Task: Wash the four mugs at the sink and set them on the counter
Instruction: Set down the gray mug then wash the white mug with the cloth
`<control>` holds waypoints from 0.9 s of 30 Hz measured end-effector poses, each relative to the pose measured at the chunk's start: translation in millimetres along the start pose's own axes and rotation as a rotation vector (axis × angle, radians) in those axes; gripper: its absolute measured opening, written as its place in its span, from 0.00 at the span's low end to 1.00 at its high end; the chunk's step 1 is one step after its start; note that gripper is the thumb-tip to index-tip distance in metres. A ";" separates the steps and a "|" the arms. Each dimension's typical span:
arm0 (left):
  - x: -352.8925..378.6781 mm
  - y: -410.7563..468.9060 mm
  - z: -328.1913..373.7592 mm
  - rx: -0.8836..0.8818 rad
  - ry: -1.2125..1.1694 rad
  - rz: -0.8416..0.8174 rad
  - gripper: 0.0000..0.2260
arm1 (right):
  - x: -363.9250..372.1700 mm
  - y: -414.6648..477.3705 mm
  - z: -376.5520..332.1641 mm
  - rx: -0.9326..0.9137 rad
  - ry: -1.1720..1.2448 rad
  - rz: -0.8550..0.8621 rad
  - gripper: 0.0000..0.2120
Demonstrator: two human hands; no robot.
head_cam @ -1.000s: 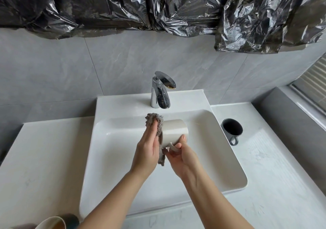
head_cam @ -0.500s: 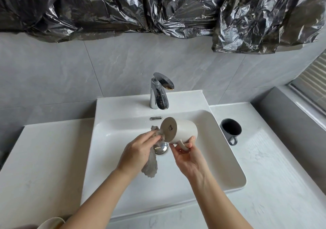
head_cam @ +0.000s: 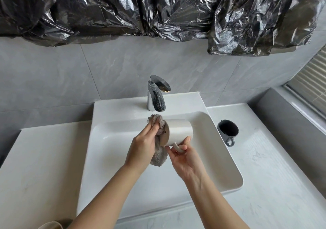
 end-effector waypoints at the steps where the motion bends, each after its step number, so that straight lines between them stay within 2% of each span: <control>1: 1.8 0.3 1.0 -0.025 -0.007 -0.013 0.19 | -0.3 0.6 -2.2 -0.015 0.012 -0.003 0.12; 9: 10.0 -8.0 33.2 -0.131 -0.095 -0.115 0.21 | 12.6 3.6 -27.3 -0.231 -0.062 -0.083 0.12; 15: 13.3 10.2 45.4 -0.320 -0.357 -0.218 0.19 | -0.1 2.0 -48.1 -0.475 -0.439 -0.057 0.15; 20: 13.8 24.2 49.1 -0.475 -0.621 -0.174 0.20 | -16.7 -1.9 -69.4 -0.652 -0.745 0.002 0.17; 24: 33.1 24.0 58.8 -0.535 -0.685 -0.238 0.22 | -26.7 -12.0 -94.0 -0.719 -0.757 -0.026 0.17; 27: 46.2 26.7 65.5 -0.560 -0.680 -0.233 0.20 | -30.9 -15.1 -118.5 -0.733 -0.739 -0.036 0.24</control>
Point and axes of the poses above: each hand's wrist, its own y-axis towards the middle knuckle, its own x-axis out of the palm, z = x × y, the point moved 3 cm from there along y, towards the middle knuckle, and after that the axes turned 6 degrees about -z, right-handed, at the moved point
